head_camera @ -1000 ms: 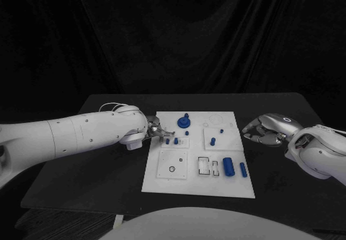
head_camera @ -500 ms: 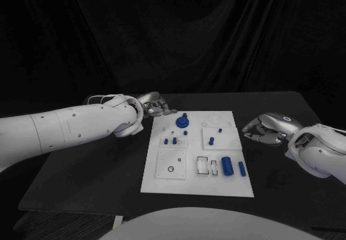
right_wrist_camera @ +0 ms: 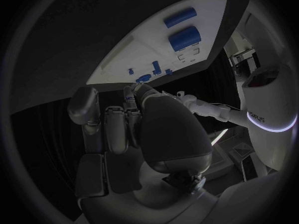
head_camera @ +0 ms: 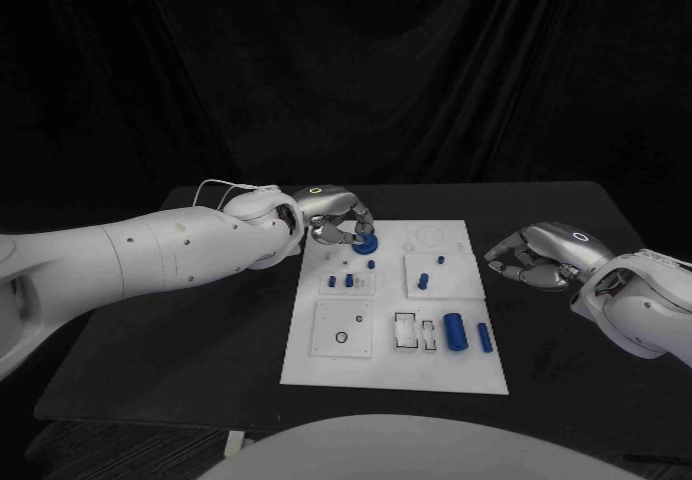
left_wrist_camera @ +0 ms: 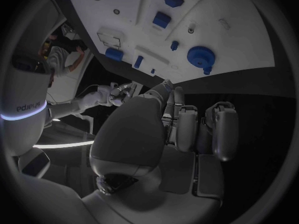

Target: Assemble the parts on the task board

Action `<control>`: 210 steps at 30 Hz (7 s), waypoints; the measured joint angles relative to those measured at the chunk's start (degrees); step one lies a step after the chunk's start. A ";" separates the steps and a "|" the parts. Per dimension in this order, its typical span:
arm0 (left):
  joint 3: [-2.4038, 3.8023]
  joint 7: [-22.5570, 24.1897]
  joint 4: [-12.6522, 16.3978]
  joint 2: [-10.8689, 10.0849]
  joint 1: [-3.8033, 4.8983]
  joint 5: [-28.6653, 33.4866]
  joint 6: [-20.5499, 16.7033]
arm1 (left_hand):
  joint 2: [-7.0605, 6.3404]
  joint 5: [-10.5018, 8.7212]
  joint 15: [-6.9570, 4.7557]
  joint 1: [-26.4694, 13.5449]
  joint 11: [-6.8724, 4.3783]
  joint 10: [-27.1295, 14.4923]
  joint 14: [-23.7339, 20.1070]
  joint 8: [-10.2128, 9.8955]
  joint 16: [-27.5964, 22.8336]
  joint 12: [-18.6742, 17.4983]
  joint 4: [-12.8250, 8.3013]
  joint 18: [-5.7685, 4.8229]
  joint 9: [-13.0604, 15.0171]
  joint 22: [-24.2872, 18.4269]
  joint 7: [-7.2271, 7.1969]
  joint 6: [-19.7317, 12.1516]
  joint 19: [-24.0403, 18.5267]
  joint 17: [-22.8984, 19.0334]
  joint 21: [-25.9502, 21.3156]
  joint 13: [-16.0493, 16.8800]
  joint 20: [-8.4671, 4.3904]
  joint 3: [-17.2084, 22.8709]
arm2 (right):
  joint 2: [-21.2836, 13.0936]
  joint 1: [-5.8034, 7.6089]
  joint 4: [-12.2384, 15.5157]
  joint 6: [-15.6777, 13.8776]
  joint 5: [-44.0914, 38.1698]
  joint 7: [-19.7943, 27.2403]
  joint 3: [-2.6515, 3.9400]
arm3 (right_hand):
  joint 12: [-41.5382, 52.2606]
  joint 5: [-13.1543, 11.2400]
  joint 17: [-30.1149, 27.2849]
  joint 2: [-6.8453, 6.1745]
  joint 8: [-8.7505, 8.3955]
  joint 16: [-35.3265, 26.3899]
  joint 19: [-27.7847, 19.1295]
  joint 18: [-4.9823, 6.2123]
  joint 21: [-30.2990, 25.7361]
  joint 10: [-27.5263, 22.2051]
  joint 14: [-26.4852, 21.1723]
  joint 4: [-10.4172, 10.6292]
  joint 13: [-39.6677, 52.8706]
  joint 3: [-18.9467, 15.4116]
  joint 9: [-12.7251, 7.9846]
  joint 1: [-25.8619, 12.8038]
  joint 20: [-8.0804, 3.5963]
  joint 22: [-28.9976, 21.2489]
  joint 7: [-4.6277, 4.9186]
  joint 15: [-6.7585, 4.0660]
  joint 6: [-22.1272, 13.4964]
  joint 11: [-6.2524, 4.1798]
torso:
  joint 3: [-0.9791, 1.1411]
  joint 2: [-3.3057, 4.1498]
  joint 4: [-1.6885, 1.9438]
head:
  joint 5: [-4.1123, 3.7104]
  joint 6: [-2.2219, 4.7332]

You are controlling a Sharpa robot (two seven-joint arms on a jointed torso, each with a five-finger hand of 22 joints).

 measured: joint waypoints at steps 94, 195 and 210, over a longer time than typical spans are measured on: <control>0.11 3.60 -2.82 0.76 -1.19 -16.68 -5.60 | 1.05 -2.22 -2.33 -4.50 -1.62 18.03 0.11 -1.93 -2.10 -19.62 -4.74 0.44 -30.18 -0.04 -1.28 12.15 0.91 -9.09 -1.12 -21.15 -1.54 4.66 | -0.27 -1.14 -0.30 1.05 0.00 0.11 0.01 | -1.80 0.23 0.00 0.00 0.21 -3.16 -0.41 0.00 -2.79 -1.02 0.00 -0.87 1.77 1.18 0.14 0.00 0.00 0.00 0.01 0.00 0.41 0.20 | 0.06 0.22 0.14 | -0.02 0.00; 0.08 -0.57 -6.15 1.97 -4.73 -14.07 2.14 | -1.56 -3.32 -1.89 -5.29 -0.80 15.55 -3.05 -3.62 -4.52 -24.30 -2.26 0.43 -33.07 -0.04 -2.61 6.83 -0.98 -14.68 -5.02 -24.27 -1.58 3.01 | 0.01 -1.69 -0.67 1.54 0.00 -0.20 0.01 | -2.36 0.22 0.00 -0.22 0.21 -3.77 -0.73 0.00 -3.48 -1.43 0.00 -1.35 0.28 1.66 0.20 0.21 0.08 -0.01 0.01 0.00 0.41 0.20 | -0.02 0.33 0.04 | 0.14 0.00; 0.04 -2.52 -5.44 -1.37 -4.86 -14.12 -1.18 | -4.35 -3.63 -0.61 -7.83 1.27 5.81 -4.74 -3.62 -5.34 -26.28 1.34 0.43 -38.23 -0.04 -7.37 -8.47 -2.29 -16.95 -7.91 -23.36 -1.03 -2.05 | -1.42 -1.69 0.60 0.99 0.00 -0.28 0.01 | -2.89 -0.07 0.00 -0.97 0.21 -3.68 -0.86 0.00 -2.66 -1.64 0.00 -1.18 -1.41 1.82 0.20 -0.54 -0.10 0.03 0.01 0.00 0.40 -0.01 | 0.00 0.25 -0.01 | 0.68 0.00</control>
